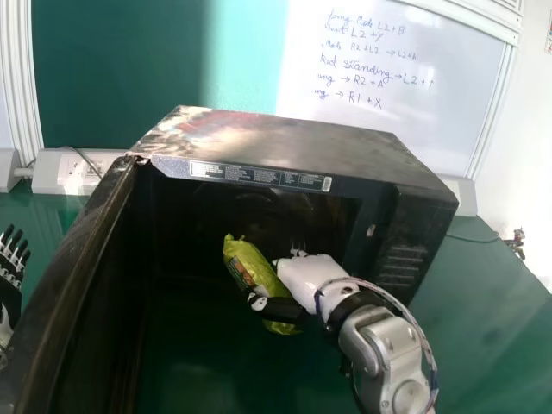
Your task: Put biscuit inside oven
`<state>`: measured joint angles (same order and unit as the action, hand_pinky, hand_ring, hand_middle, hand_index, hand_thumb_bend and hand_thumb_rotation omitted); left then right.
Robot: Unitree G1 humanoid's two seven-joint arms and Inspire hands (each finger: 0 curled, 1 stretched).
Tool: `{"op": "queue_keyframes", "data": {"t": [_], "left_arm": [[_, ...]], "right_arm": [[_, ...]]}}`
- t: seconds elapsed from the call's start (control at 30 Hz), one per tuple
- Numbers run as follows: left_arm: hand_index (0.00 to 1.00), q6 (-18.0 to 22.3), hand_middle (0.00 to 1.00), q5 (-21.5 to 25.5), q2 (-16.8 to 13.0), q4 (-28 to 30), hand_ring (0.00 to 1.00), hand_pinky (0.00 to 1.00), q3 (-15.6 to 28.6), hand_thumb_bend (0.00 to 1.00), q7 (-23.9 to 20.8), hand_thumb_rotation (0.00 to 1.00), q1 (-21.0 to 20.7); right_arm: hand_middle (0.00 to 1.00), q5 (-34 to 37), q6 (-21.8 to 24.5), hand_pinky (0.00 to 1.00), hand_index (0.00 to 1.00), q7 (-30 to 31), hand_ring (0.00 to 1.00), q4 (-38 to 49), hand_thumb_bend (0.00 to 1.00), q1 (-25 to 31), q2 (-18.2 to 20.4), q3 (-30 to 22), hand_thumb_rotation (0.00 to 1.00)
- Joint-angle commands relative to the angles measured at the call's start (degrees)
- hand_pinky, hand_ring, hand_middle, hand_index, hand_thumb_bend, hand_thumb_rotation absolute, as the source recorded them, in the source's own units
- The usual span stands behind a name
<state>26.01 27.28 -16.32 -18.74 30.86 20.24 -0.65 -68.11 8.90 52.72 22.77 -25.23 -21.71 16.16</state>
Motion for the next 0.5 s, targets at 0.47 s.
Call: {"op": "queue_keyframes", "data": {"t": [0.47], "left_arm": [[0.9, 0.6, 0.85, 0.5, -0.1, -0.5, 0.87, 0.9, 0.3, 0.32, 1.3, 1.0, -0.2]], "right_arm": [[0.47, 1.0, 1.1, 0.17, 0.49, -4.6, 0.25, -7.3, 0.52, -7.0, 0.4, 1.9, 0.0]]}}
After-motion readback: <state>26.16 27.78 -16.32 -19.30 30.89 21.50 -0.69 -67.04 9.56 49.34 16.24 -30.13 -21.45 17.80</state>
